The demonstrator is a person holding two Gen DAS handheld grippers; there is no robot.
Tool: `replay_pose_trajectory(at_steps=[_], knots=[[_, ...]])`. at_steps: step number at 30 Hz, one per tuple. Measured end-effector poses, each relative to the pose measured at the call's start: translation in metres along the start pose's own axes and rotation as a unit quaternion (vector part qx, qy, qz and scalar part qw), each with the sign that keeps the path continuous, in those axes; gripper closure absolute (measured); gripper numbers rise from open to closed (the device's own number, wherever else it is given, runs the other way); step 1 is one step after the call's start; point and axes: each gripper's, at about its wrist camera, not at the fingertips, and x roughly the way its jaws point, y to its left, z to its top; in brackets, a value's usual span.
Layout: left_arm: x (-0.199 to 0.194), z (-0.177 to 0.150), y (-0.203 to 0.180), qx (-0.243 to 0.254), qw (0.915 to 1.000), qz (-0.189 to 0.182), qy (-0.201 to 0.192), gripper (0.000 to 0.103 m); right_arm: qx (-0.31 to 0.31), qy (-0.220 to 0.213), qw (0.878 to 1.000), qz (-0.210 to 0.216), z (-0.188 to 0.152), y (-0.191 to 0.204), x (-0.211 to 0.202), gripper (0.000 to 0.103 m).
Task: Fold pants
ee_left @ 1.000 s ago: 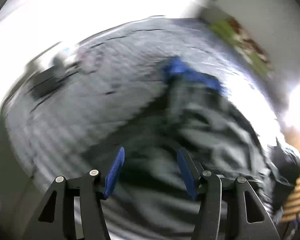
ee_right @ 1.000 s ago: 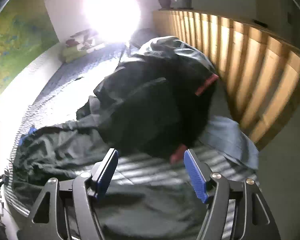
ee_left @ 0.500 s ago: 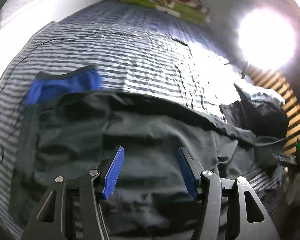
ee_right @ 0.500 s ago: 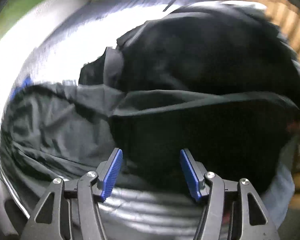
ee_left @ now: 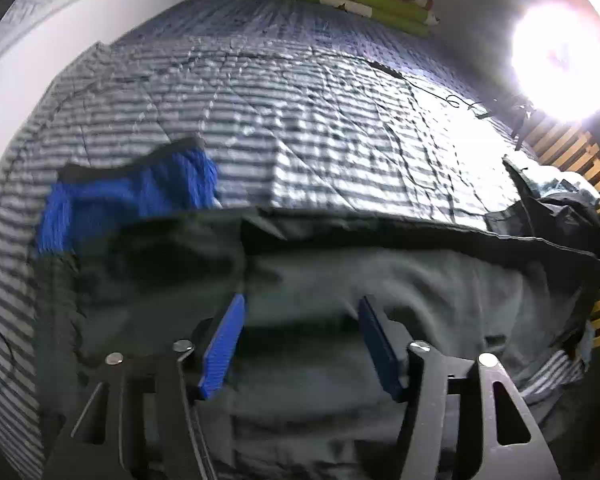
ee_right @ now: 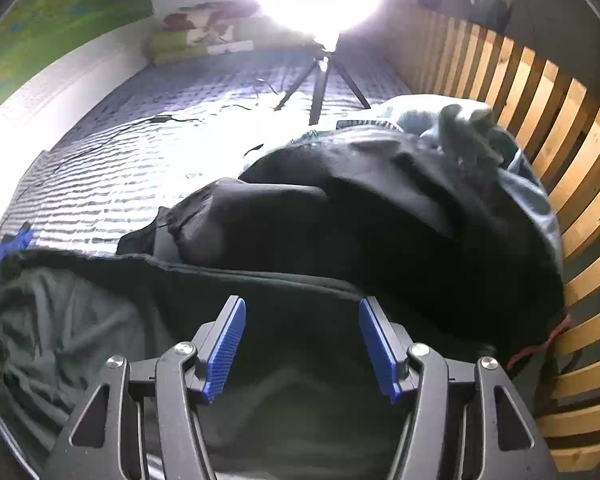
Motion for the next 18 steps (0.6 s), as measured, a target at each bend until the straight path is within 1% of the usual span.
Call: replay_pose_trajectory(at_steps=[1, 2, 5, 6, 7, 8, 9, 11, 14, 15, 18], knots=[[-0.001, 0.004, 0.002, 0.012, 0.9998, 0.015, -0.003, 0.035, -0.012, -0.005, 1.0, -0.005, -0.001, -0.002, -0.006, 0.047], [-0.002, 0.008, 0.004, 0.016, 0.9996, 0.024, -0.007, 0.035, -0.028, -0.008, 0.999, -0.022, -0.001, -0.003, -0.009, 0.047], [-0.007, 0.023, 0.026, -0.003, 0.9994, 0.033, -0.013, 0.035, -0.065, -0.004, 0.996, -0.068, 0.006, -0.006, -0.015, 0.045], [-0.01, 0.028, 0.034, -0.003, 0.9985, 0.052, -0.019, 0.034, -0.08, -0.004, 0.994, -0.074, 0.006, -0.006, -0.018, 0.044], [-0.013, 0.033, 0.042, 0.0, 0.997, 0.074, -0.024, 0.032, -0.09, -0.002, 0.993, -0.076, 0.006, -0.005, -0.018, 0.043], [-0.015, 0.037, 0.051, -0.001, 0.9958, 0.088, -0.026, 0.03, -0.106, -0.001, 0.991, -0.081, 0.005, -0.002, -0.019, 0.043], [-0.016, 0.042, 0.062, -0.003, 0.9956, 0.09, -0.024, 0.027, -0.125, -0.005, 0.988, -0.086, 0.004, 0.002, -0.019, 0.042], [-0.018, 0.046, 0.075, -0.004, 0.9949, 0.098, -0.021, 0.026, -0.168, -0.016, 0.981, -0.096, 0.002, 0.014, -0.018, 0.041], [-0.014, 0.051, 0.084, 0.023, 0.9918, 0.125, -0.019, 0.025, -0.213, -0.009, 0.972, -0.095, 0.008, 0.035, -0.005, 0.04], [-0.01, 0.051, 0.084, 0.03, 0.991, 0.129, -0.017, 0.025, -0.224, -0.003, 0.97, -0.091, 0.011, 0.044, 0.002, 0.04], [0.009, 0.047, 0.078, 0.051, 0.9909, 0.125, 0.002, 0.024, -0.258, 0.006, 0.963, -0.083, 0.018, 0.072, 0.021, 0.039]])
